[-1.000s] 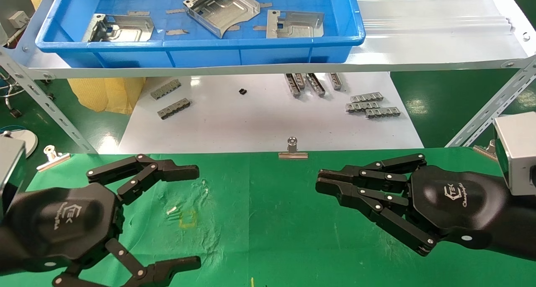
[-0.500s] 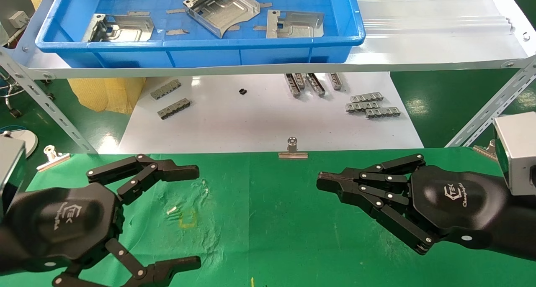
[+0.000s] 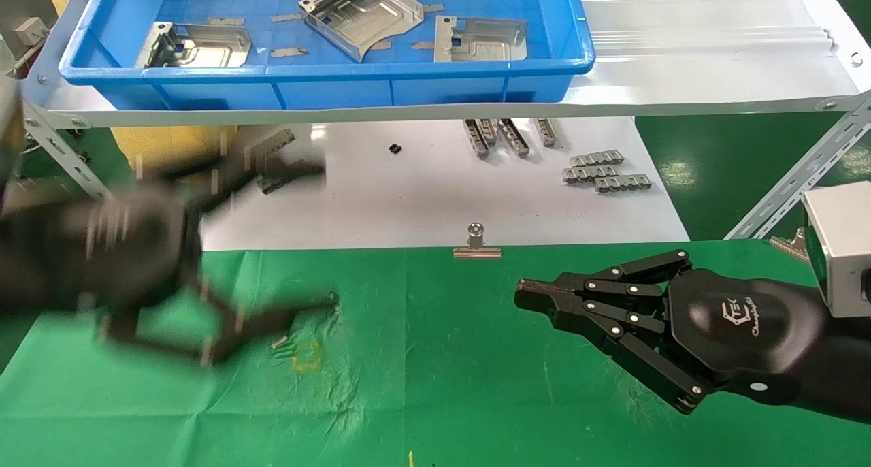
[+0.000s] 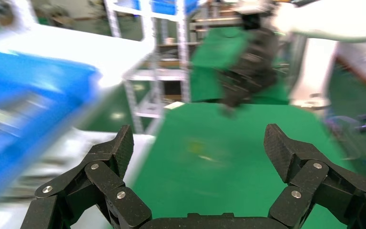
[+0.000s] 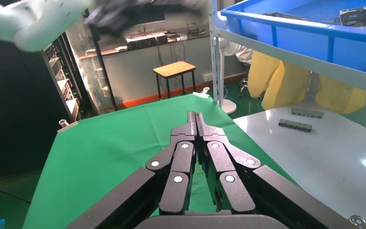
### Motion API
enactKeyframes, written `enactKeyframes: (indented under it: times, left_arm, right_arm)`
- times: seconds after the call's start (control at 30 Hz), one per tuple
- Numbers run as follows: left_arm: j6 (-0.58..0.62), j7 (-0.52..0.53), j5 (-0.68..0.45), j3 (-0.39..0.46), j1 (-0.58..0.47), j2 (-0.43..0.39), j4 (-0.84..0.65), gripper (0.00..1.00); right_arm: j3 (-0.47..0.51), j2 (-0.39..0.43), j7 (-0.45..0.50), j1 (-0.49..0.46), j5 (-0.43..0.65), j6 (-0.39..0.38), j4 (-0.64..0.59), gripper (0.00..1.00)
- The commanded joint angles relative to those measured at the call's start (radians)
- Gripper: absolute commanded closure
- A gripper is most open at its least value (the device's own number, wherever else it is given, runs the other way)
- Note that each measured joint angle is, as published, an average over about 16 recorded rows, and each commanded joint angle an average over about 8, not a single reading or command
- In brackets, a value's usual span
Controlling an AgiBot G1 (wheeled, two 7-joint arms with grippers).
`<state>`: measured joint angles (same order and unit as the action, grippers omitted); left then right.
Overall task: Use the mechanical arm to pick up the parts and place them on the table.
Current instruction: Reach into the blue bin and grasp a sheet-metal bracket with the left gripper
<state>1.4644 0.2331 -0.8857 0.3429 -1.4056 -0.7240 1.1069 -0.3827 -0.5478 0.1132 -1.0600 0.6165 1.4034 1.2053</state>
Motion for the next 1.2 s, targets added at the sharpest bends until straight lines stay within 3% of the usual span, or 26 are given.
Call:
enactKeyframes:
  times: [0.03,0.17,0.33,0.37,0.47,0.5,0.63,0.73,0.77,1.2]
  left_arm:
    - [0.000,0.024,-0.045,0.020,-0.096,-0.028,-0.035,0.00]
    - [-0.079,-0.008,-0.179,0.072,-0.283,-0.146,-0.287,0.00]
    - [-0.294,-0.072,-0.323,0.119,-0.453,-0.312,-0.605,0.00]
    - [-0.337,-0.083,-0.344,0.127,-0.477,-0.343,-0.657,0.00]
    - [-0.447,-0.114,-0.397,0.151,-0.537,-0.430,-0.792,0.00]
    - [-0.477,-0.123,-0.410,0.158,-0.553,-0.454,-0.830,0.07]
    - [-0.568,-0.151,-0.449,0.179,-0.600,-0.533,-0.950,0.57]
    - [-0.608,-0.162,-0.468,0.191,-0.622,-0.569,-1.008,0.95]
    - [-0.616,-0.164,-0.473,0.194,-0.628,-0.577,-1.022,1.00]
    - [-0.660,-0.172,-0.503,0.216,-0.652,-0.612,-1.083,1.00]
  right_arm:
    - [0.000,0.000,0.000,0.000,0.000,0.000,0.000,1.00]
    - [0.000,0.000,0.000,0.000,0.000,0.000,0.000,1.00]
    - [0.000,0.000,0.000,0.000,0.000,0.000,0.000,1.00]
    - [0.000,0.000,0.000,0.000,0.000,0.000,0.000,0.95]
    - [0.000,0.000,0.000,0.000,0.000,0.000,0.000,0.60]
    - [0.000,0.000,0.000,0.000,0.000,0.000,0.000,0.47]
    - [0.000,0.000,0.000,0.000,0.000,0.000,0.000,0.02]
    - [0.000,0.000,0.000,0.000,0.000,0.000,0.000,0.00]
    - [0.000,0.000,0.000,0.000,0.000,0.000,0.000,0.00]
    - [0.000,0.000,0.000,0.000,0.000,0.000,0.000,0.00]
